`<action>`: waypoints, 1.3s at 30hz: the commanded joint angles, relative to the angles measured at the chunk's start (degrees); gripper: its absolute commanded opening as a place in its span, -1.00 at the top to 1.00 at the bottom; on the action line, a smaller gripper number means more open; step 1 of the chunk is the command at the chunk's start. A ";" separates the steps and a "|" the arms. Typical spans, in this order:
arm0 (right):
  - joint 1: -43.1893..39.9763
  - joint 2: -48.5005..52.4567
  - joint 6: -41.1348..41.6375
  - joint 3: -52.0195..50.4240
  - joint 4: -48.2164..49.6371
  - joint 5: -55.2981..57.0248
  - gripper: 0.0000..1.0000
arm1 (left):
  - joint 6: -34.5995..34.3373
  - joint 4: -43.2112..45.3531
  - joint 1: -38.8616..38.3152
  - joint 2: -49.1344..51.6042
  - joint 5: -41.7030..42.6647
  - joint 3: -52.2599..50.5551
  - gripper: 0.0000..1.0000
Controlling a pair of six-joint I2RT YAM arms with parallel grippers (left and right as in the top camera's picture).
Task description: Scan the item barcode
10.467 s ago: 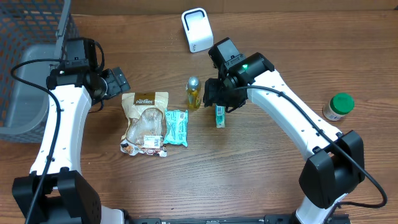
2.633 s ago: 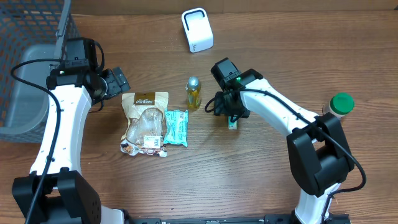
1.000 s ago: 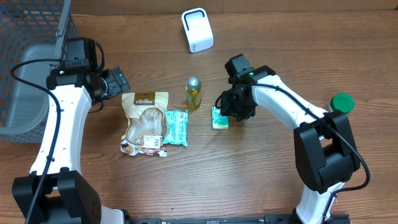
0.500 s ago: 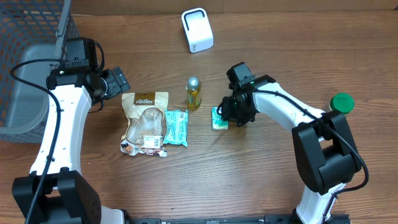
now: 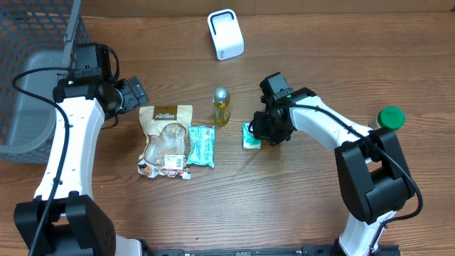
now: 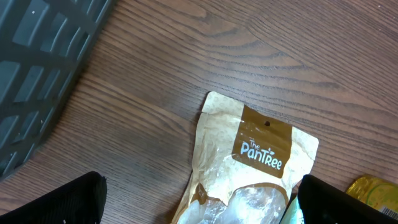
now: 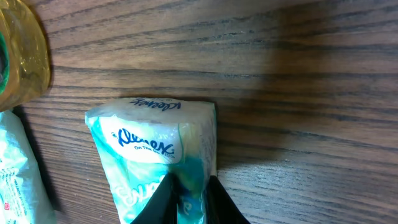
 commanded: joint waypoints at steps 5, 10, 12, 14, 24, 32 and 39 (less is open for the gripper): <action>0.13 -0.46 0.04 -1.51 0.35 0.81 0.76 | 0.44 0.09 -0.11 -0.61 0.24 0.70 -0.99; 0.13 -0.46 0.02 -1.57 0.04 0.79 0.66 | 0.44 0.09 -0.11 -0.61 0.24 0.70 -0.99; 0.13 -0.46 0.04 -2.03 0.46 0.79 0.56 | 0.44 0.09 -0.11 -0.61 0.24 0.70 -0.99; 0.13 -0.46 0.04 -2.56 0.92 0.79 0.46 | 0.44 0.09 -0.11 -0.61 0.24 0.70 -0.99; 0.11 -0.46 0.00 -3.28 1.64 0.79 0.92 | 0.44 0.09 -0.11 -0.61 0.24 0.70 -0.99; 0.13 -0.46 -0.04 -3.28 1.70 1.25 0.92 | 0.44 0.09 -0.11 -0.61 0.24 0.70 -0.99; 0.13 -0.46 -0.04 -3.28 1.68 1.66 0.92 | 0.44 0.11 -0.11 -0.61 0.24 0.70 -0.99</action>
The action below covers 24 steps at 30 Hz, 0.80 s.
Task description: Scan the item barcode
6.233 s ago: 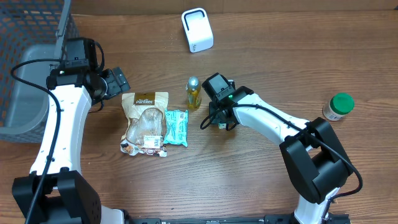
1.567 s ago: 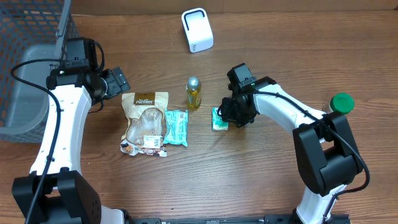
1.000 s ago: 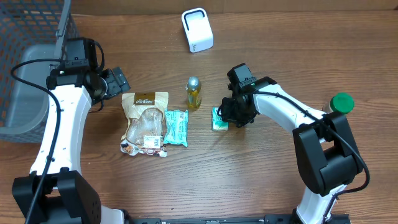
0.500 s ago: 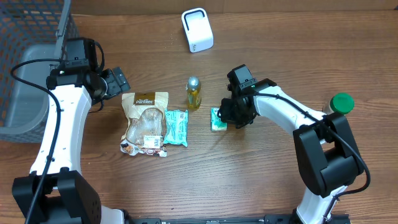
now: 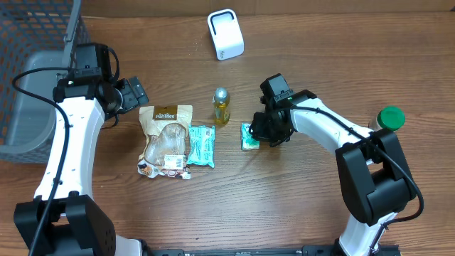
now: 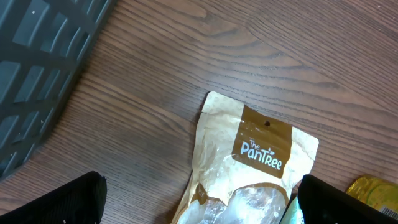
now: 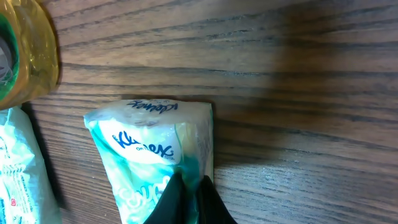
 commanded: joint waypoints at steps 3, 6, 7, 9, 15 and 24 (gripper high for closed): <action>0.11 0.20 -0.11 -1.75 -0.44 2.49 0.93 | 0.44 0.07 -0.11 -0.61 0.26 0.70 -0.99; 0.11 0.20 -0.11 -1.75 -0.44 2.47 0.93 | 0.44 0.07 -0.11 -0.61 0.26 0.70 -0.99; 0.11 0.20 -0.28 -1.75 -0.44 2.47 0.93 | 0.44 0.07 -0.11 -0.61 0.26 0.70 -0.99; 0.09 0.20 -0.50 -1.75 -0.44 2.47 0.93 | 0.44 0.09 -0.11 -0.61 0.26 0.70 -0.99; -1.22 -0.87 -4.17 -1.75 -0.26 -3.74 0.93 | 0.44 0.07 -0.07 -0.61 0.26 0.70 -0.99; -8.07 -3.91 -12.39 -1.75 -2.60 -21.24 0.92 | 0.44 0.07 -0.07 -0.61 0.26 0.70 -0.99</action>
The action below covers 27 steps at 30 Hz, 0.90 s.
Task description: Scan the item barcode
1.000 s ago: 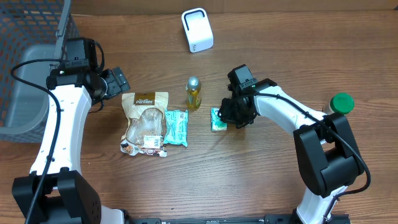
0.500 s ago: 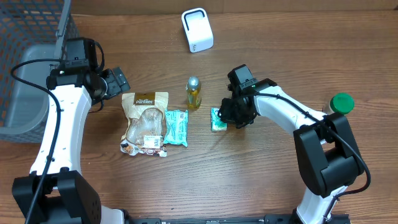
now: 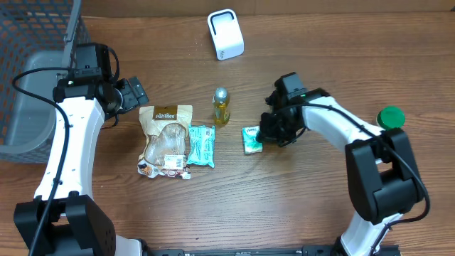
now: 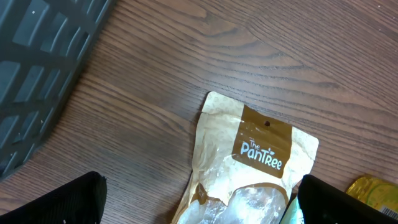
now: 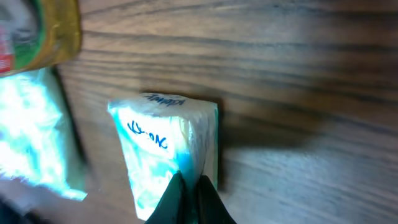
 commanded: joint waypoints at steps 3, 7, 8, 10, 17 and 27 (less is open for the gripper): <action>-5.14 -2.91 -8.83 -0.28 -2.54 -15.91 0.92 | 0.44 0.07 -0.07 -0.61 0.26 0.70 -0.99; -8.39 -2.91 -15.93 -0.28 -4.39 -27.78 0.92 | 0.44 0.07 -0.17 -0.61 0.26 0.70 -0.99; -9.79 -2.91 -19.98 -0.28 -5.66 -33.57 0.92 | 0.44 0.07 -0.15 -0.61 0.26 0.70 -0.99; -11.13 -2.91 -24.81 -0.28 -7.78 -38.80 0.92 | 0.44 0.07 -0.15 -0.61 0.26 0.70 -0.99; -14.86 -2.91 -41.97 -0.28 -18.75 -49.33 0.92 | 0.44 0.07 -0.11 -0.61 0.26 0.70 -0.99; -19.56 -2.91 -58.93 -0.28 -31.98 -53.57 0.92 | 0.44 0.07 -0.11 -0.61 0.26 0.70 -0.99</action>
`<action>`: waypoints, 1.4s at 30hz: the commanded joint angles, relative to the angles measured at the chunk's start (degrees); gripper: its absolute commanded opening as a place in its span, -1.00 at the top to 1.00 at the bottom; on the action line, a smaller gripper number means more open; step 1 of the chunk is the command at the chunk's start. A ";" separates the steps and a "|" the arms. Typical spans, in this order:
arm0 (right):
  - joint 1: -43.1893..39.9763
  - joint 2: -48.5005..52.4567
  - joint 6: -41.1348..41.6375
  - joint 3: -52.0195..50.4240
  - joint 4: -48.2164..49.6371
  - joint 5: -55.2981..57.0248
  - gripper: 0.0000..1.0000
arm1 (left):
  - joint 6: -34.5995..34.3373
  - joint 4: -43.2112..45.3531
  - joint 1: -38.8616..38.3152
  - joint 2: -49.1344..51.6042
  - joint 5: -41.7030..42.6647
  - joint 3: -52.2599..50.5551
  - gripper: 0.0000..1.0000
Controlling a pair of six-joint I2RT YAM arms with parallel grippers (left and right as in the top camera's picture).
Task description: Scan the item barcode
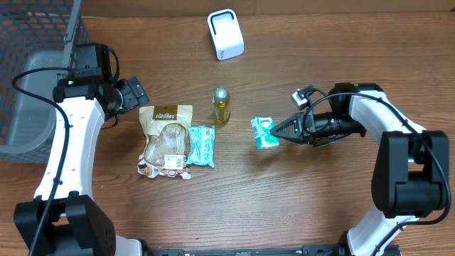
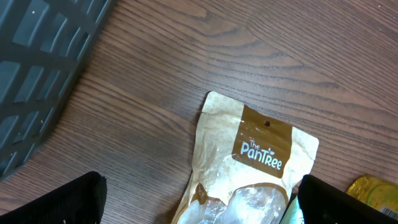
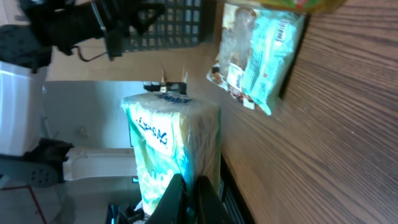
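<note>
My right gripper (image 1: 279,133) is shut on the teal Kleenex tissue pack (image 1: 264,132), holding it lifted off the wood at centre right. In the right wrist view the tissue pack (image 3: 174,149) stands pinched between the gripper (image 3: 188,186) fingers. The white barcode scanner (image 1: 225,33) sits at the back centre. My left gripper (image 1: 136,93) hovers open at the left, above the top of the brown PanTree pouch (image 2: 249,162); its dark fingertips (image 2: 59,202) frame the pouch.
A brown pouch (image 1: 166,139), a teal wipes pack (image 1: 201,145) and a small yellow bottle (image 1: 221,105) lie in the middle. A grey wire basket (image 1: 35,78) fills the far left. A green-capped bottle (image 1: 389,117) stands at the right.
My right gripper has lifted the tissue pack off the table and swung it right, with the wrist turned sideways. The left arm has not moved.
My right gripper stood low over the tissue pack beside the yellow bottle, its fingers closing on one edge. It then stayed shut on that edge as the pack shifted a little. Now the pack hangs clear of the table, farther right.
</note>
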 commanded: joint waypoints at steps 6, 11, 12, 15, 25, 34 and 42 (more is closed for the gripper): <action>-2.43 -2.19 -9.55 -0.22 -4.81 -4.07 0.93 | 0.44 0.09 -0.11 -0.61 0.26 0.70 -0.99; -2.45 -2.19 -12.09 -0.22 -8.52 -6.49 0.93 | 0.44 0.09 -0.11 -0.61 0.26 0.70 -0.99; -2.45 -2.19 -13.05 -0.22 -9.51 -6.75 0.93 | 0.44 0.09 -0.11 -0.61 0.26 0.70 -0.99; -2.45 -2.19 -16.70 -0.22 -13.79 -8.07 0.93 | 0.44 0.09 -0.11 -0.61 0.26 0.70 -0.99; -2.43 -2.19 -24.22 -0.22 -22.23 -10.40 0.93 | 0.44 0.09 -0.11 -0.61 0.26 0.70 -0.99; -0.20 -2.19 -22.23 -0.22 -22.23 -11.04 0.93 | 0.44 0.09 -0.11 -0.61 0.26 0.70 -0.99; 0.42 -4.81 -19.21 -0.22 -22.25 -11.04 0.93 | 0.44 0.09 -0.11 -0.61 0.26 0.70 -0.99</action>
